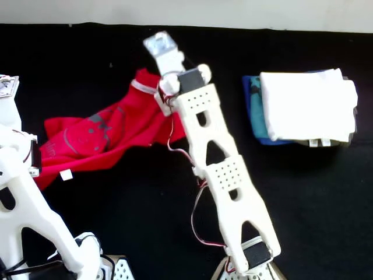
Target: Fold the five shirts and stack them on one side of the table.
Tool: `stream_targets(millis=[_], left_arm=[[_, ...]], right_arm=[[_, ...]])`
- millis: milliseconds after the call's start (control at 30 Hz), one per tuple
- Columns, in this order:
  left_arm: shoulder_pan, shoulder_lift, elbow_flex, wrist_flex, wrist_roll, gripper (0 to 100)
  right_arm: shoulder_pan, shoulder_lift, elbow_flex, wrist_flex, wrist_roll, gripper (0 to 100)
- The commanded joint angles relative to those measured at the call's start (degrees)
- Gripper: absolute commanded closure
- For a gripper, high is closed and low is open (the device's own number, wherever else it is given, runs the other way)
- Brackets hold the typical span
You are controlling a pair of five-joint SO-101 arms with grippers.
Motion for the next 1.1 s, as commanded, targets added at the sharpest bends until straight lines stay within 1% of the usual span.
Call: stream_targets(millis=[0,100,233,367,433,533,700,800,933,1067], left_arm=[[2.6,-0.2,-1.5,-0.3,0.3,99],[6.5,-0.1,-1.2,-0.3,3.8,99],[13.1,-0.6,-1.5,-0.2,6.7,99],[18.1,-0.2,-0.7,2.5,7.3,99],[19.0,-0.1,2.2,2.5,7.0,99],[19.3,-0.1,8.7,-1.2,7.0,99],[19.8,-0.1,21.7,-10.4,7.0,99],[21.5,-0.1,27.4,-12.8,6.9,99],[23.0,-0.1,30.8,-13.6,6.9,99],[23.1,-0.1,31.1,-16.7,6.9,99]], right_arm=[[1.1,-16.3,6.6,0.8,0.4,99.4],[1.2,-28.5,18.1,0.7,0.4,99.4],[1.3,-44.0,33.9,0.7,0.5,99.4],[3.2,-56.2,48.0,0.3,0.7,99.4],[5.1,-60.7,54.3,0.2,1.6,99.4],[8.7,-65.4,64.6,-2.2,3.1,99.4],[12.6,-71.9,87.4,-11.6,3.1,99.4],[13.9,-77.2,103.1,-18.4,3.1,99.4],[14.4,-86.5,122.6,-28.0,4.4,99.4],[14.5,-94.1,134.5,-34.9,5.8,99.4]])
